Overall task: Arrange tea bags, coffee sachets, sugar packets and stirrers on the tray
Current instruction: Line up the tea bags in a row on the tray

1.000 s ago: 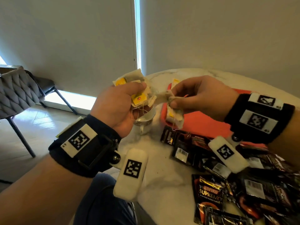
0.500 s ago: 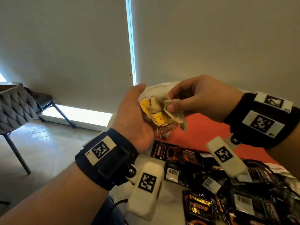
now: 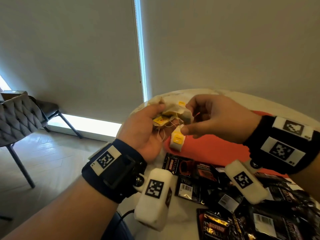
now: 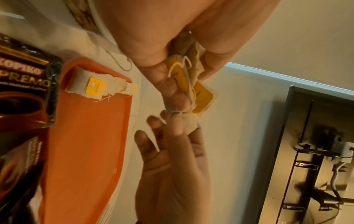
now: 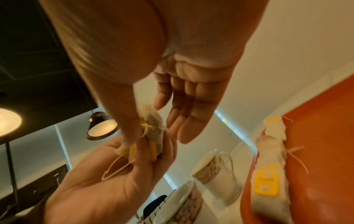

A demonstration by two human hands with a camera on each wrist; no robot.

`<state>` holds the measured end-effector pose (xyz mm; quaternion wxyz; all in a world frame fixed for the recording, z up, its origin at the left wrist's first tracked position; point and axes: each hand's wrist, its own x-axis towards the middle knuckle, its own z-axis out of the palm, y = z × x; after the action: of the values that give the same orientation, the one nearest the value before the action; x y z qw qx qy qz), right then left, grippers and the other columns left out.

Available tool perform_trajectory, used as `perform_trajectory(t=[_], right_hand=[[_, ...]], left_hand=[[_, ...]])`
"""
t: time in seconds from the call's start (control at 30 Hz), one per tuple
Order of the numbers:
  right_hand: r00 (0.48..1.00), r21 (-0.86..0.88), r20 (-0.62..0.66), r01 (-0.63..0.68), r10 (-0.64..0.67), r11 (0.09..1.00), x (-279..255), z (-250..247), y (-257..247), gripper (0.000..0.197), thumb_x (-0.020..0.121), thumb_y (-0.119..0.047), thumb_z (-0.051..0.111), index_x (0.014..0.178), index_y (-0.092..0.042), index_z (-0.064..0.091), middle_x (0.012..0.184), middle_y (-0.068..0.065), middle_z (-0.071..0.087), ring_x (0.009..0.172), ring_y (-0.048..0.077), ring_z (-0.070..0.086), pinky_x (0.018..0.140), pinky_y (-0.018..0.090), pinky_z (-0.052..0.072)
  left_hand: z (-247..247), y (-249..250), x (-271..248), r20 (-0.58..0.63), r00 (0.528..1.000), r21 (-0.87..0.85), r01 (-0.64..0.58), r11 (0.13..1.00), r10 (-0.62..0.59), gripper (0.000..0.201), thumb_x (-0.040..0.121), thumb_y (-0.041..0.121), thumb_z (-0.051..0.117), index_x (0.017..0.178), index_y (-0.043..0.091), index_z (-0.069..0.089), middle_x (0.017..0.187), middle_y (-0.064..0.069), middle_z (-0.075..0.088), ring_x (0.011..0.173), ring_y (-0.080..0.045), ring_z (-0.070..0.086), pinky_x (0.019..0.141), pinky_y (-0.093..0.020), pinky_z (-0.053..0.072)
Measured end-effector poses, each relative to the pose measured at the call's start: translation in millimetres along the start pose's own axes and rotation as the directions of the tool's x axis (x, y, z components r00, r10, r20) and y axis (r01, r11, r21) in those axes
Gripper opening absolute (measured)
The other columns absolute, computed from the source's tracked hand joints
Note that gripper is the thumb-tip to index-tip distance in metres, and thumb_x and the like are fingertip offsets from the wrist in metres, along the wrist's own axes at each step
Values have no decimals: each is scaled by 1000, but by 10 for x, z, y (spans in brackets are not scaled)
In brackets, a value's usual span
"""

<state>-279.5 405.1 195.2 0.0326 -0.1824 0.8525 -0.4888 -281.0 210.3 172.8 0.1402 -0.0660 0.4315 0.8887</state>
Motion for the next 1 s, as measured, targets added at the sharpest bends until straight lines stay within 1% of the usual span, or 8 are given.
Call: perform_trajectory(t=[0.1,0.2,0.27,0.37,0.43,0.6,0.77,1.0], right_hand=[[995,164,-93,38,-23,986,52,13,42,32,71,-25,84,91,-6,67,89,13,75,83,25,74,75,44,64],[988,366,-153,74,-18,928,125,1,22,30,67,-17,81,89,-5,64,90,16,71,89,27,70,69,34,62],[981,473,-191,113,-24,873,161,-19,-15,25,69,-12,78,88,-6,62,87,12,71,91,28,72,69,36,63],[960,566,-278,199,-42,800,209,-53,-53,14,81,-4,72,87,-9,60,83,10,69,84,29,73,70,42,61],[935,553,-353,216,-9,805,256,-74,-25,12,88,-2,69,89,-11,62,82,10,68,77,28,72,64,38,60],[922,403,-347,-17,170,915,428,-132,242,18,89,-3,74,103,-11,67,80,14,68,63,21,69,53,30,56],[882,449,-297,-210,366,869,625,-274,557,7,92,-7,73,93,-9,67,81,10,70,58,15,68,55,29,58],[819,379,-354,-316,452,870,1211,-348,949,8,94,-8,72,94,-9,64,83,11,69,64,21,68,55,31,60]], left_hand=[[-8,65,44,-35,999,-19,-28,999,27,31,103,10,59,130,-4,63,101,-22,75,72,-26,76,54,-28,60],[-16,120,69,-65,997,-13,-47,999,46,33,103,10,58,132,-6,61,107,-24,73,77,-28,75,51,-26,57],[-16,146,74,-68,996,-12,-52,999,51,33,103,9,58,133,-6,60,108,-26,73,76,-28,75,50,-26,57],[-30,159,72,-75,996,-52,-49,997,45,31,102,6,59,130,-7,61,99,-25,74,68,-26,76,50,-27,58],[-42,154,68,-68,997,-60,-42,997,38,31,102,5,59,131,-7,61,99,-25,73,65,-25,75,50,-26,58],[-77,181,80,-68,997,-45,-46,998,43,29,100,2,61,126,-9,62,84,-20,75,63,-23,75,52,-26,59],[-92,328,149,-37,994,43,-97,994,99,22,101,5,59,121,-2,64,84,-12,76,70,-20,74,66,-25,62],[-69,540,417,-48,990,84,-130,988,134,33,100,4,60,132,-5,61,94,-17,76,76,-24,75,59,-28,60]])
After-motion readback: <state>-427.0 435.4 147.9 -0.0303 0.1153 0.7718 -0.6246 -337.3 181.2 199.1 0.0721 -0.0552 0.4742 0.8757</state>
